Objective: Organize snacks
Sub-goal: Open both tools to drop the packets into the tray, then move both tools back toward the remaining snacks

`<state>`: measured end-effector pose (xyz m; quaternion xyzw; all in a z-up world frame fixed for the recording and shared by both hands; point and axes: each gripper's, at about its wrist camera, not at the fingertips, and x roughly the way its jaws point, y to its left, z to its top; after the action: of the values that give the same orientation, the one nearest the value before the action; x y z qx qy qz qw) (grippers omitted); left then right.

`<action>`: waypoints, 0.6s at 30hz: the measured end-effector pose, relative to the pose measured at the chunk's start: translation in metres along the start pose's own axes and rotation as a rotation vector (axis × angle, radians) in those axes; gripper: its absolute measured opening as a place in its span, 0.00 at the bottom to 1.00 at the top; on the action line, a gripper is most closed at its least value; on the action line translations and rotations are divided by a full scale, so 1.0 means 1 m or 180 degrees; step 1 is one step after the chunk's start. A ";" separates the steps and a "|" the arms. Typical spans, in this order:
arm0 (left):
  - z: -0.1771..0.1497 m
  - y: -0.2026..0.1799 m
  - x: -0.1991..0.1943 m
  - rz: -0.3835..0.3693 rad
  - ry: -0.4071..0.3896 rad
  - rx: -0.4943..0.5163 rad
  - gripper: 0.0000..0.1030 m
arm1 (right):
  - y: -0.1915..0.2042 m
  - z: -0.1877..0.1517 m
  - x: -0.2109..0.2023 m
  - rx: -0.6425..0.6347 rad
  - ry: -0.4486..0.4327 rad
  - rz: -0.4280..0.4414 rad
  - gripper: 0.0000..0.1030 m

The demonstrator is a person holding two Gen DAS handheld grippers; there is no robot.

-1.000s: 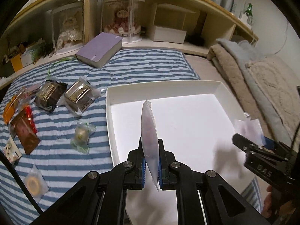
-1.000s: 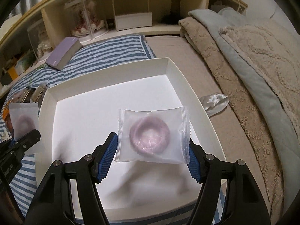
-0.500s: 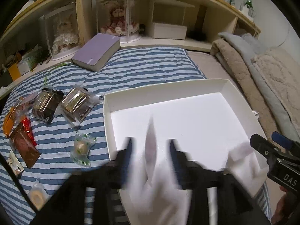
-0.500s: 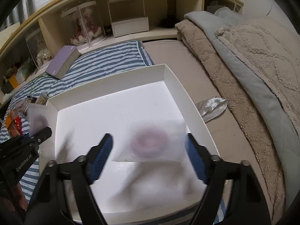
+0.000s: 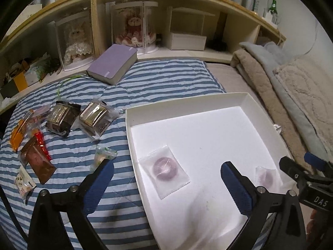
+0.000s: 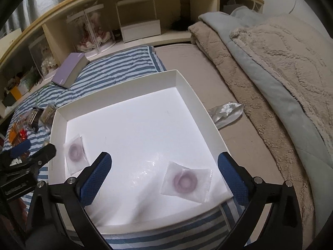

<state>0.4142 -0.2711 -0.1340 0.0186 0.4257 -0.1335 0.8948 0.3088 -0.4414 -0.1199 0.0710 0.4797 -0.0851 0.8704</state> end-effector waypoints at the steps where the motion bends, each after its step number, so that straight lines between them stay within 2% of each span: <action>1: -0.001 0.000 -0.003 0.0003 -0.0005 0.0008 1.00 | 0.000 -0.001 -0.001 0.0011 0.0016 0.0002 1.00; 18: -0.006 0.006 -0.057 0.0061 -0.0046 0.0033 1.00 | 0.003 -0.010 -0.030 0.0028 0.0022 -0.0095 1.00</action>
<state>0.3768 -0.2521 -0.0947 0.0265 0.4184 -0.1272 0.8989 0.2858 -0.4336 -0.0995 0.0679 0.4833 -0.0999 0.8671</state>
